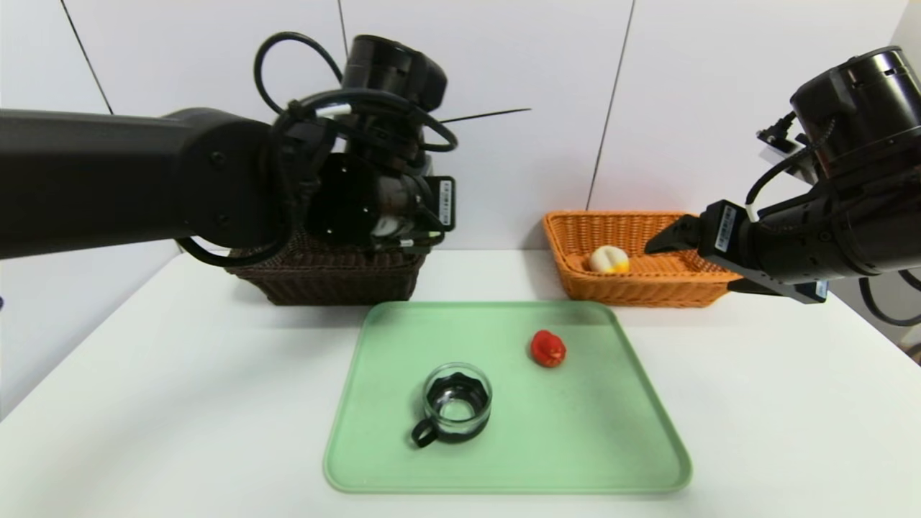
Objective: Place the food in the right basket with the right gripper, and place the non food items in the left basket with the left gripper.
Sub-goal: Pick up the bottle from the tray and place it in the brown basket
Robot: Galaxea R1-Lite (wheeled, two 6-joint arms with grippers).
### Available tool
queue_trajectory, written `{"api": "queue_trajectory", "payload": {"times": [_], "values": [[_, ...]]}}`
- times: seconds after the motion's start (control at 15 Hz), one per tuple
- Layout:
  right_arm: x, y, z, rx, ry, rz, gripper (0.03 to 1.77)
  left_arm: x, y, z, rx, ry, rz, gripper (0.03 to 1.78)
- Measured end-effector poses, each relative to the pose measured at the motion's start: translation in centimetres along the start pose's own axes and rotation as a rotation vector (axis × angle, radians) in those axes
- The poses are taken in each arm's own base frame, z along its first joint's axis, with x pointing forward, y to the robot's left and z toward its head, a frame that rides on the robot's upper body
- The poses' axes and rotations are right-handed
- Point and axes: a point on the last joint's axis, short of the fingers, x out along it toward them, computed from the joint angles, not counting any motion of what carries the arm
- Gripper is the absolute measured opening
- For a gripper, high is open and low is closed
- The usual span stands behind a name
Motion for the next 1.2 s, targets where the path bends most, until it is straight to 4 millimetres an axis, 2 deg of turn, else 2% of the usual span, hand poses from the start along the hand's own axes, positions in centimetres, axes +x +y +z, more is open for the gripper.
{"api": "queue_trajectory", "payload": {"times": [0.4, 0.67, 0.93, 1.2], "values": [[-0.1, 0.0, 0.2, -0.009, 0.008, 0.020, 1.70, 1.3, 8.2, 2.9, -0.032, -0.017, 0.117, 0.60], [0.0, -0.5, 0.2, -0.010, 0.011, 0.005, 1.70, 3.8, 13.0, 3.0, -0.082, 0.000, 0.197, 0.60], [0.4, -0.8, -0.2, -0.008, 0.039, 0.007, 1.70, 7.1, 15.9, 1.4, -0.100, 0.062, 0.266, 0.60], [0.5, -1.0, 0.0, -0.014, 0.037, 0.008, 1.70, 9.7, 16.8, 0.1, -0.085, 0.074, 0.266, 0.60]]}}
